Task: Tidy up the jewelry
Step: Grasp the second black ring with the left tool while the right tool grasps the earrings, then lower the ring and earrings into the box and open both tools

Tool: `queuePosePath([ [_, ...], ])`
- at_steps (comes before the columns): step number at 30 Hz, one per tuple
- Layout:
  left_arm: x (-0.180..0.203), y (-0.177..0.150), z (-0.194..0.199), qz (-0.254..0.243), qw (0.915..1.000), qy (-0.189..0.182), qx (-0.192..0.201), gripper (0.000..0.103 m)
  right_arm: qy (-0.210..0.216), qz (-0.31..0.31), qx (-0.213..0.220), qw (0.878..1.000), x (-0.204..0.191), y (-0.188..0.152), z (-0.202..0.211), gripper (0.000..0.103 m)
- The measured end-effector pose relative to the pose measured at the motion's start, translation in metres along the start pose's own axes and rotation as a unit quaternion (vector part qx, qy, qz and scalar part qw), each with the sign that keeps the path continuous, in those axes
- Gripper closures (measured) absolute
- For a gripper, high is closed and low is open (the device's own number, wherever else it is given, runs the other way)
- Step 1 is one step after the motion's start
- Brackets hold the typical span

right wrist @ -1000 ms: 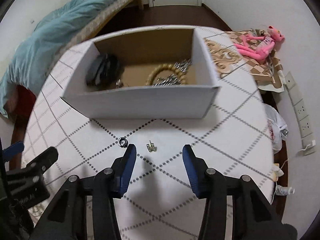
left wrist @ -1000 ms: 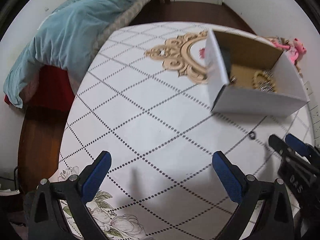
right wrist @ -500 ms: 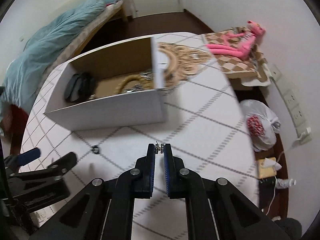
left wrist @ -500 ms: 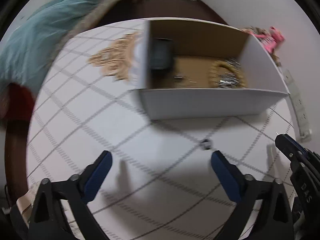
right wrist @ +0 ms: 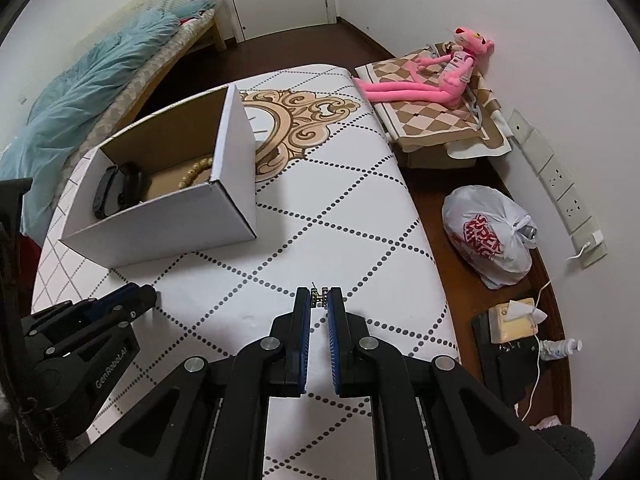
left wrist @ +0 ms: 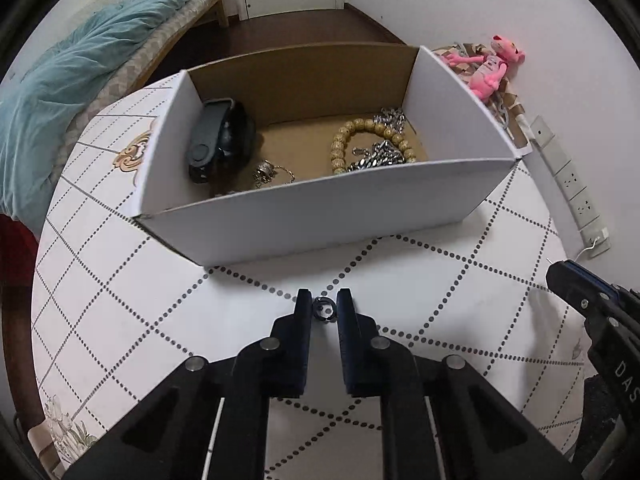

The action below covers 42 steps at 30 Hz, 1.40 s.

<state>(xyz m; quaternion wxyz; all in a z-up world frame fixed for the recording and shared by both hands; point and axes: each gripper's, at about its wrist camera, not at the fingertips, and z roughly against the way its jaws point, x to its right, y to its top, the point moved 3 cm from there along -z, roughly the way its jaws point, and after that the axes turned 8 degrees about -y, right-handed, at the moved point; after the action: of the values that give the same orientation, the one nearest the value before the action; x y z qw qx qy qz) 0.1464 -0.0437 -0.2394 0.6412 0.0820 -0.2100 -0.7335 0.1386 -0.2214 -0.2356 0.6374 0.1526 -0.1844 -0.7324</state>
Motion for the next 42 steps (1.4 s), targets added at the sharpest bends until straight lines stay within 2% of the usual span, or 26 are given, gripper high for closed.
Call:
queuePosePath([
  [6, -0.008, 0.017, 0.053, 0.006, 0.9985, -0.034, 0.042, 0.093, 0.038, -0.004, 0.020, 0.999, -0.010, 0.017, 0.030, 0.094],
  [10, -0.014, 0.053, 0.079, 0.017, 0.9956, -0.070, 0.059, 0.093, 0.081, -0.001, 0.028, 0.996, -0.024, 0.053, 0.045, 0.094],
  [16, -0.035, 0.108, 0.068, 0.033, 0.9940, -0.098, 0.033, 0.093, 0.128, 0.015, 0.006, 0.992, -0.052, 0.116, 0.028, 0.094],
  [20, -0.050, 0.131, 0.048, 0.051, 0.9919, -0.116, -0.002, 0.093, 0.155, 0.021, -0.038, 0.987, -0.069, 0.147, 0.002, 0.094],
  [27, -0.060, 0.151, 0.028, 0.053, 0.9907, -0.120, -0.038, 0.093, 0.152, 0.040, -0.073, 0.985, -0.086, 0.170, -0.026, 0.094],
  [34, -0.075, 0.160, 0.023, 0.093, 0.9884, -0.105, -0.058, 0.090, 0.157, 0.049, -0.117, 0.979, -0.093, 0.172, -0.046, 0.091],
  [35, -0.077, 0.161, 0.025, 0.094, 0.9888, -0.102, -0.055, 0.086, 0.158, 0.046, -0.120, 0.979, -0.093, 0.173, -0.046, 0.089],
  [36, -0.078, 0.163, 0.026, 0.095, 0.9893, -0.097, -0.053, 0.071, 0.160, 0.044, -0.119, 0.979, -0.092, 0.173, -0.045, 0.082],
  [37, -0.080, 0.164, 0.028, 0.095, 0.9900, -0.092, -0.049, 0.062, 0.160, 0.042, -0.117, 0.979, -0.092, 0.174, -0.043, 0.074],
  [38, -0.082, 0.165, 0.032, 0.094, 0.9912, -0.083, -0.042, 0.042, 0.160, 0.042, -0.113, 0.980, -0.092, 0.175, -0.041, 0.073],
  [39, -0.083, 0.166, 0.035, 0.095, 0.9917, -0.078, -0.036, 0.035, 0.161, 0.043, -0.112, 0.980, -0.093, 0.176, -0.039, 0.071],
  [42, -0.089, 0.165, 0.042, 0.098, 0.9927, -0.066, -0.026, 0.035, 0.148, 0.048, -0.096, 0.983, -0.092, 0.179, -0.030, 0.069],
])
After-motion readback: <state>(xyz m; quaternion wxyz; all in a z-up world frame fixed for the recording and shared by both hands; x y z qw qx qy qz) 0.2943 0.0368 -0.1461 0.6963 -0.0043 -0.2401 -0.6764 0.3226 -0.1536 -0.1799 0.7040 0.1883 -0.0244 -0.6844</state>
